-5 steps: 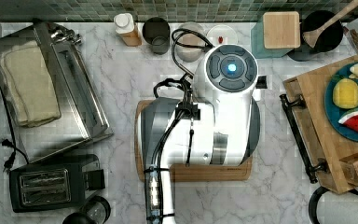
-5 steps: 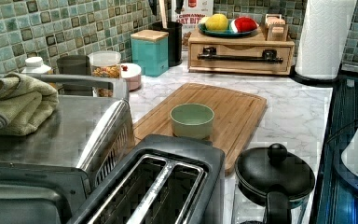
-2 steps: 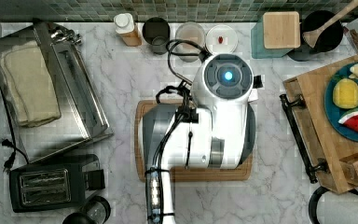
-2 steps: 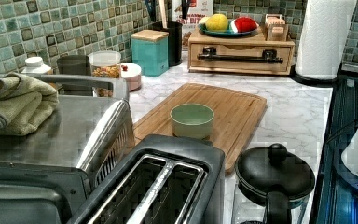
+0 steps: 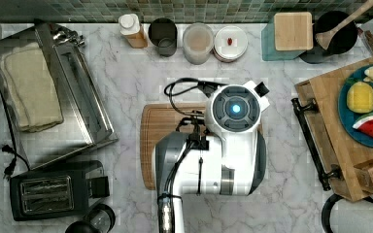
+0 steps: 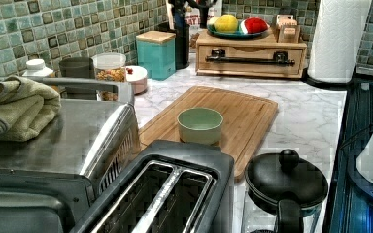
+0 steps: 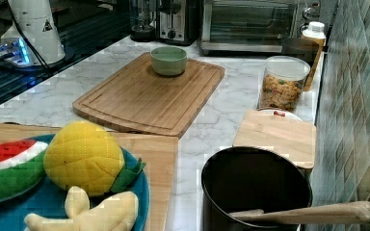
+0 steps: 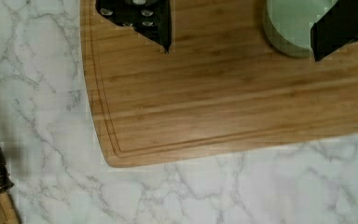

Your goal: Open the drawer.

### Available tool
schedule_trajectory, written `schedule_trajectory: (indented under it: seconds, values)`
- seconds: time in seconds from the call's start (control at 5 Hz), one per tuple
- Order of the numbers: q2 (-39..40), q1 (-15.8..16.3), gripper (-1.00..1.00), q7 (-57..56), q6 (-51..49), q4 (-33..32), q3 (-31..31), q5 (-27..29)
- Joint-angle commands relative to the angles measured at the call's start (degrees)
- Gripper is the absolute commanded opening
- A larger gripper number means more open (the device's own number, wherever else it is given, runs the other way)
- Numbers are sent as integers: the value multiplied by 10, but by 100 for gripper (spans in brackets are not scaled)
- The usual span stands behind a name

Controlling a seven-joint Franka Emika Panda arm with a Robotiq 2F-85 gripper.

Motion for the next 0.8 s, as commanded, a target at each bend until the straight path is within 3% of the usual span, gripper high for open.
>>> schedule_trajectory:
  seconds: [0.2,0.8]
  values:
    - [-47,-43,100,-216,65,-66,-69,8]
    - [-10,-89,100,-392,155,-97,-118,10]
